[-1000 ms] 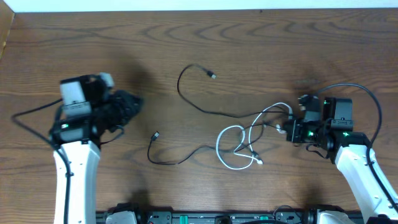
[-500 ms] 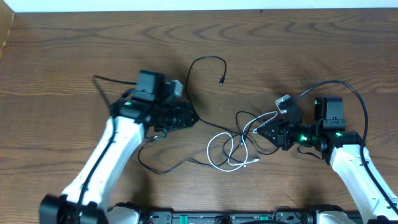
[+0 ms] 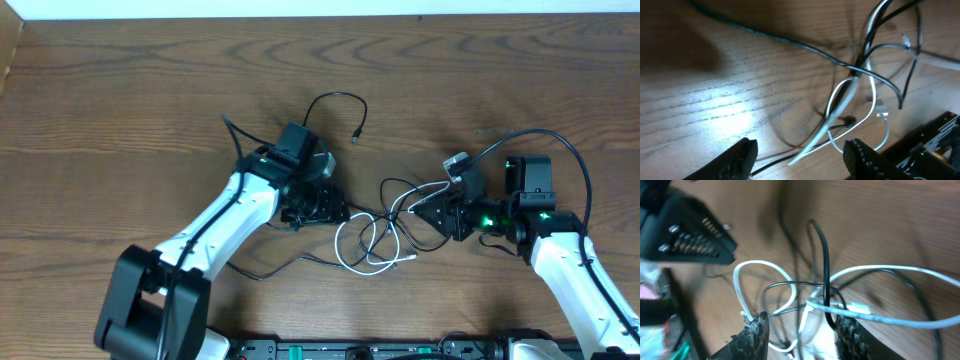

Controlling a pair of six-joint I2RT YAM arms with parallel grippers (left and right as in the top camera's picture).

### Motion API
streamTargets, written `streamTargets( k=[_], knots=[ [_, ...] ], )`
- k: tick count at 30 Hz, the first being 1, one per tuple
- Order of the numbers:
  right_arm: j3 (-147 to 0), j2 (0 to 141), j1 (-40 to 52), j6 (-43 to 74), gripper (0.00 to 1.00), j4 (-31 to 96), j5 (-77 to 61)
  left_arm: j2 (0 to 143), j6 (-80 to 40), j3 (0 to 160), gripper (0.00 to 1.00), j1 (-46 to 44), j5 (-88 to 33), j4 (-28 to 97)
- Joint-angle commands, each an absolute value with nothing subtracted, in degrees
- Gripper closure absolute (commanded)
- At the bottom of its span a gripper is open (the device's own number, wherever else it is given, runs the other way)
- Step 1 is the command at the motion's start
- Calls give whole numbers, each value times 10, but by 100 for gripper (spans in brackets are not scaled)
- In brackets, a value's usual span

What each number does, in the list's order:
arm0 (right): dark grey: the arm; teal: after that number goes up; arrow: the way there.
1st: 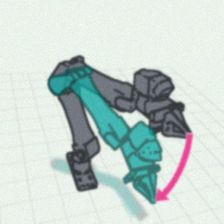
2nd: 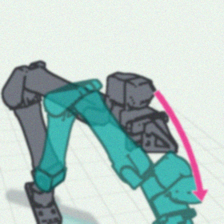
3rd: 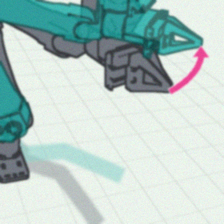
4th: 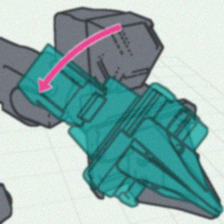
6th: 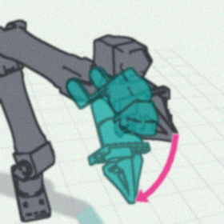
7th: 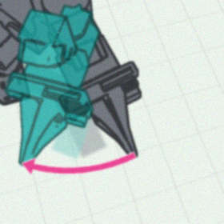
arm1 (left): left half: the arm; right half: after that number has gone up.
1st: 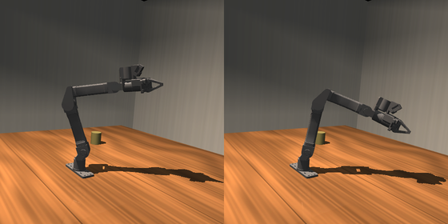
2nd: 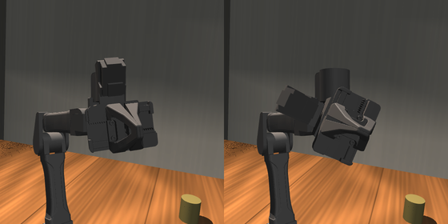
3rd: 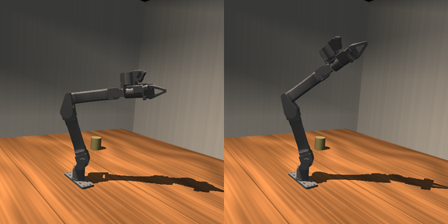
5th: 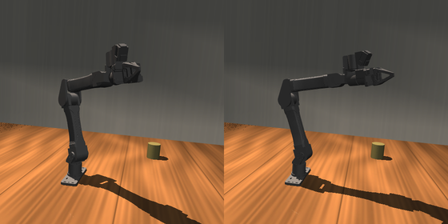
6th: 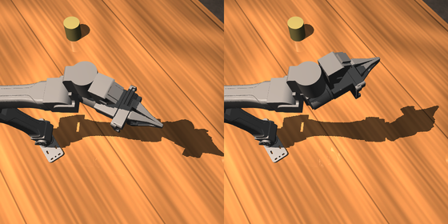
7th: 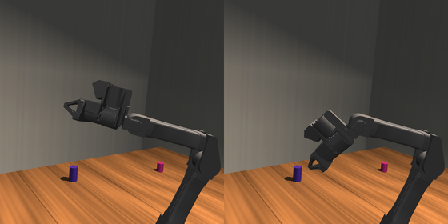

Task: Untangle cables

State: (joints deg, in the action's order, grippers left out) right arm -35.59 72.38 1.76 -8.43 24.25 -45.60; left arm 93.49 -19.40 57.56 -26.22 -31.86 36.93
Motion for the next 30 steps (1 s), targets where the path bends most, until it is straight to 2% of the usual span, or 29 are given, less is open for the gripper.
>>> streamTargets(
  k=[1,4,8,13,20,30],
  knots=[
    [-358,724,22,-18,57,245,-347,952,-187,583,38,-271,-324,368],
    [-358,724,22,9,55,254,-294,960,-187,583,38,-278,-314,368],
    [-358,724,22,8,53,262,-290,966,-187,582,38,-292,-274,370],
    [-358,724,22,8,53,262,-288,966,-187,582,38,-312,-281,370],
    [-358,724,22,8,44,262,-288,966,-186,582,37,-349,-278,350],
    [-358,724,22,8,38,283,-262,966,-187,581,37,-375,-261,339]
  ],
)
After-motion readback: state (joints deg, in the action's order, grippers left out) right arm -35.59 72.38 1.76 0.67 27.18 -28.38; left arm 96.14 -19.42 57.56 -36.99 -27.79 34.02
